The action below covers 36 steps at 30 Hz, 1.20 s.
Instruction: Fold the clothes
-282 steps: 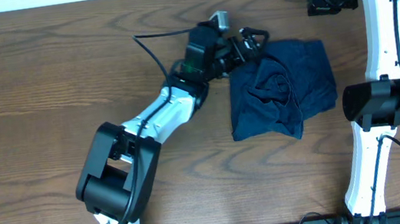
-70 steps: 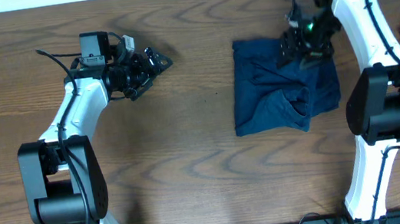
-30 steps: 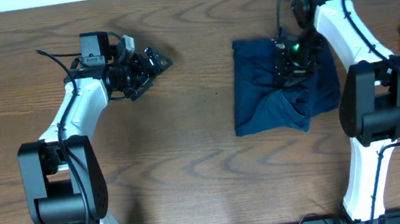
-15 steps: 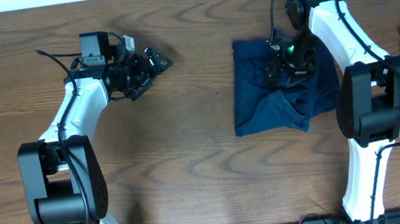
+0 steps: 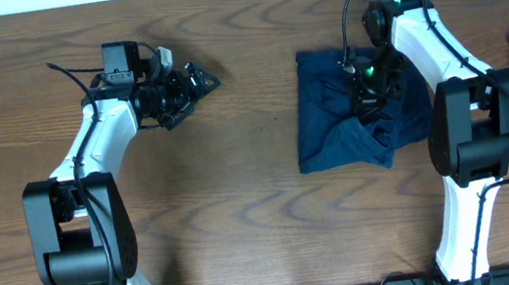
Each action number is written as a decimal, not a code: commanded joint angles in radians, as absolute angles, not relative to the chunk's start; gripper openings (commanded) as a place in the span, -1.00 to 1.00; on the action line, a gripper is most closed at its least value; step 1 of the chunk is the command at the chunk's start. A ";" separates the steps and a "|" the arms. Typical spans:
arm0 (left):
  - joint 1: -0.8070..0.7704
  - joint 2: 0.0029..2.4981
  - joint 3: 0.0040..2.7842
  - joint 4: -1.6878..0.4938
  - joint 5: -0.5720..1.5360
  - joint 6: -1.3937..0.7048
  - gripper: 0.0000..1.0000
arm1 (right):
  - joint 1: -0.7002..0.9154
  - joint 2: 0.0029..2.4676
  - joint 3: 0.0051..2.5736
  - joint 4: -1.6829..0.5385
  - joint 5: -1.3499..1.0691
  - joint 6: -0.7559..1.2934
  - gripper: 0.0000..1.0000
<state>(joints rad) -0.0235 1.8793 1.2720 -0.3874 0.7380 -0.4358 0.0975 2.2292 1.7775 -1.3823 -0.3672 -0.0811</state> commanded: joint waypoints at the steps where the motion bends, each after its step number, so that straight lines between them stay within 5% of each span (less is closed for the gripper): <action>1: -0.027 1.861 1.291 -0.392 0.752 -0.411 0.97 | 0.076 2.224 1.808 -1.380 -0.389 -0.068 -0.97; 10: -0.027 1.861 1.291 -0.391 0.752 -0.411 0.97 | -0.007 2.145 1.946 -1.440 -0.449 -0.038 -0.97; 11: -0.027 1.861 1.291 -0.391 0.752 -0.411 0.96 | -0.010 2.139 1.957 -1.462 -0.444 -0.039 -0.64; 12: -0.027 1.861 1.291 -0.391 0.752 -0.411 0.96 | -0.013 2.127 1.969 -1.495 -0.430 -0.039 0.31; 15: -0.020 1.861 1.291 -0.392 0.752 -0.411 0.96 | -0.013 2.084 1.970 -1.586 -0.381 -0.063 0.98; 30: 0.004 1.861 1.291 -0.404 0.752 -0.406 0.96 | -0.012 1.885 1.689 -1.562 -0.482 -0.093 0.96; 34: 0.004 1.861 1.291 -0.415 0.752 -0.400 0.96 | -0.012 1.885 1.531 -1.409 -0.544 -0.091 0.08; 36: 0.004 1.861 1.291 -0.419 0.752 -0.399 0.96 | -0.012 1.885 1.474 -1.320 -0.543 -0.056 0.33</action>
<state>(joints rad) 0.0010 1.8793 1.2720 -0.4126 0.7383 -0.4183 -0.0174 1.8835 1.5299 -1.3746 -0.4877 -0.0734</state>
